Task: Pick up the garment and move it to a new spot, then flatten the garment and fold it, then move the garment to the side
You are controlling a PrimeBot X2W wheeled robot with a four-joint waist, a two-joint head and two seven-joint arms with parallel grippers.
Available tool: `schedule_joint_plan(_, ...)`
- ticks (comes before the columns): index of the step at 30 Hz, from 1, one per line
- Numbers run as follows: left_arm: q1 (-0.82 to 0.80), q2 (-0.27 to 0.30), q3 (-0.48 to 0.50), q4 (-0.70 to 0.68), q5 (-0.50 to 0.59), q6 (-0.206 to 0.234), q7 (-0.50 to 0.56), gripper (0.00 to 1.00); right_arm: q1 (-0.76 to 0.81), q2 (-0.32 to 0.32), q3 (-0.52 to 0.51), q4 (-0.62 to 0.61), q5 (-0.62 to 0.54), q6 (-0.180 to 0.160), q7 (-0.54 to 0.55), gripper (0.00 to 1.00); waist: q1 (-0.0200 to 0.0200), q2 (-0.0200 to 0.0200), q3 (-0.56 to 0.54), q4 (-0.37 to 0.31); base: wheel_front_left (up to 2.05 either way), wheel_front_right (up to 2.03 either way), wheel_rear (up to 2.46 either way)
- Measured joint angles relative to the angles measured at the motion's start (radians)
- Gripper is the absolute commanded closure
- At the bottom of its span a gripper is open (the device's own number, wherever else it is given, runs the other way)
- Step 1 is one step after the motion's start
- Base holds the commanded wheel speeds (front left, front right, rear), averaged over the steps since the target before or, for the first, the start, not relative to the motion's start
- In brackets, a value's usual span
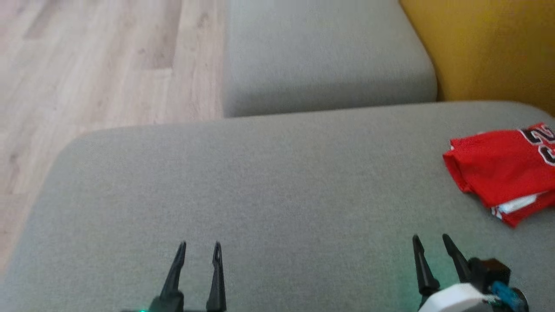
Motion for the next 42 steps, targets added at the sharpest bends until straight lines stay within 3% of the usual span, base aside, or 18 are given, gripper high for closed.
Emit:
schedule_joint_plan(10, 0.073, 0.001, 0.027, 0.0, 0.003, 0.011, 0.0, 0.0, 0.156, 0.021, -0.041, -0.157, -0.05, 0.0, -0.001, 0.0, 0.0001, 0.0, -0.079, 0.046, 0.0, 0.0, 0.0)
schedule_joint_plan(28, 0.073, 0.001, 0.029, 0.014, 0.003, 0.019, 0.0, 0.0, 0.181, 0.022, -0.028, -0.199, -0.041, 0.0, -0.001, 0.0, 0.0003, 0.0, -0.093, 0.038, 0.0, 0.0, 0.0)
schedule_joint_plan(29, 0.073, 0.001, 0.027, 0.027, 0.025, 0.022, 0.0, 1.0, 0.181, 0.022, -0.028, -0.199, -0.04, 0.0, -0.001, 1.0, 0.0003, 0.0, -0.093, 0.038, 0.0, 0.0, 0.0)
schedule_joint_plan(35, 0.086, 0.01, 0.033, 0.081, 0.026, 0.018, 0.002, 1.0, 0.218, 0.022, -0.028, -0.115, -0.04, 0.0, 0.002, 1.0, 0.0003, 0.0, -0.092, 0.038, 0.0, 0.0, 0.0)
schedule_joint_plan(42, 0.088, 0.013, 0.044, 0.091, -0.057, 0.007, 0.019, 1.0, 0.228, 0.022, -0.034, -0.112, 0.04, 0.0, 0.02, 1.0, 0.0004, 0.0, -0.078, 0.035, 0.0, 0.0, 0.0)
